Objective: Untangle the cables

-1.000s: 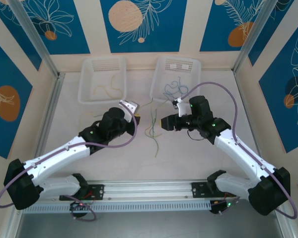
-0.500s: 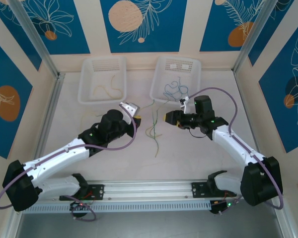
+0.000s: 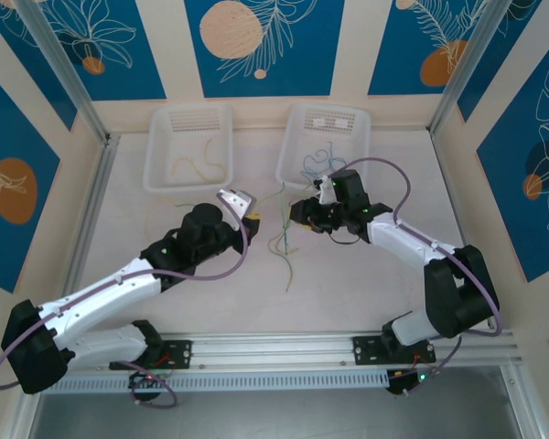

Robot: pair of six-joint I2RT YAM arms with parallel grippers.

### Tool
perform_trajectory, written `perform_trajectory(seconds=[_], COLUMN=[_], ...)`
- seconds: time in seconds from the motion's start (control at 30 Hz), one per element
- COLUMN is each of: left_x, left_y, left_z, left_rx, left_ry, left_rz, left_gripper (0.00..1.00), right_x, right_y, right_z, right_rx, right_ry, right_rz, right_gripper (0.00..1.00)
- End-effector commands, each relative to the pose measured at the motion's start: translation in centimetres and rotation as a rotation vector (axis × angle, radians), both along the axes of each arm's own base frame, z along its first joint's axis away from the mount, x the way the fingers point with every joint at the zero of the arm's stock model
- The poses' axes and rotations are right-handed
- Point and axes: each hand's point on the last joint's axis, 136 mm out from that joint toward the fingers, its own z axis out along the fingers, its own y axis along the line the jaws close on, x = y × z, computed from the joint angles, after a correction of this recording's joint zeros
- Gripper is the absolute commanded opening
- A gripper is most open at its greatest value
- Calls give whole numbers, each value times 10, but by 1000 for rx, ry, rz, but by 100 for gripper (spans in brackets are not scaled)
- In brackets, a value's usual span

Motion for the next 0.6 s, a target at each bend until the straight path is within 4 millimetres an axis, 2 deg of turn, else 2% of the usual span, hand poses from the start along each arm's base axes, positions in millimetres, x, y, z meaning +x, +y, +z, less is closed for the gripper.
perform_trajectory(seconds=[0.0, 0.13, 0.27, 0.43, 0.57], left_x=[-1, -2, -2, 0, 2], left_y=[0, -1, 0, 2, 7], left_z=[9, 10, 10, 8, 8], left_rx=[-35, -42, -42, -32, -21], left_ry=[-25, -24, -23, -23, -29], left_rz=[-17, -22, -16, -2, 22], left_gripper=[0, 0, 0, 0, 0], right_x=[14, 18, 19, 17, 15], right_y=[8, 15, 20, 16, 8], right_z=[9, 11, 16, 15, 18], right_rx=[3, -8, -21, -53, -83], right_ry=[-43, -60, -89, -103, -119], right_rz=[-16, -2, 10, 6, -7], right_gripper=[36, 33, 16, 1, 0])
